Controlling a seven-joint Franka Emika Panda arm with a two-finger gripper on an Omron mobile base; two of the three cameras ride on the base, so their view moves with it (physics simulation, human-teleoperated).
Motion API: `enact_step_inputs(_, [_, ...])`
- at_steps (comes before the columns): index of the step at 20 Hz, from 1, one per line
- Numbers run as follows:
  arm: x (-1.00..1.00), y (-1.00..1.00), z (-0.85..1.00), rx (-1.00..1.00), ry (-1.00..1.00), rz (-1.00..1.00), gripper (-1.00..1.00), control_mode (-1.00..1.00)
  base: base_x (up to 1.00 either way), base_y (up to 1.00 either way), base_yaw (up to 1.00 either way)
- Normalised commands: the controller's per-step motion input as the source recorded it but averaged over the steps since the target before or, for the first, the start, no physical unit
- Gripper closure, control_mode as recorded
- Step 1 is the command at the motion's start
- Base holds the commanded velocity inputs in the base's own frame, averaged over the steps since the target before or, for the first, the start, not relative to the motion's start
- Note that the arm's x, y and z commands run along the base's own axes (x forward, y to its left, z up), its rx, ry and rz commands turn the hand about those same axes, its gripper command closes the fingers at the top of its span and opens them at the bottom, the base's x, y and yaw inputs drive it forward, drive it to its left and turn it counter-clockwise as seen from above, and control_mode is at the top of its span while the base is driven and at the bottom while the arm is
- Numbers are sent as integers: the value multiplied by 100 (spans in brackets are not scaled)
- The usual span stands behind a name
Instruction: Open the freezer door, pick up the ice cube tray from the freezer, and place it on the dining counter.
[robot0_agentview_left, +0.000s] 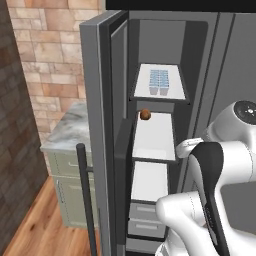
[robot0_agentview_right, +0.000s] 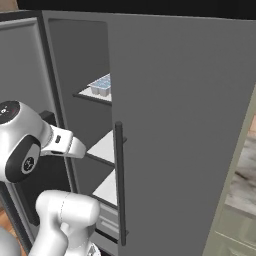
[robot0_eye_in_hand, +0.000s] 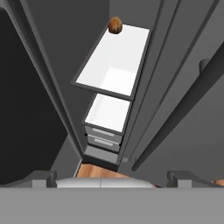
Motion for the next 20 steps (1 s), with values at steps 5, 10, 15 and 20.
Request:
enact_step_inputs(5, [0,0,0,0,0,0,-100,100,80,0,0])
enact_step_inputs(10, [0,0,0,0,0,0,-100,-100,9,0,0])
enact_step_inputs(15, [2,-2,3,0,0,0,-100,-100,0,0,0])
enact_step_inputs(20, [4,0,40,-5,-5,9,-100,-100,0,0,0])
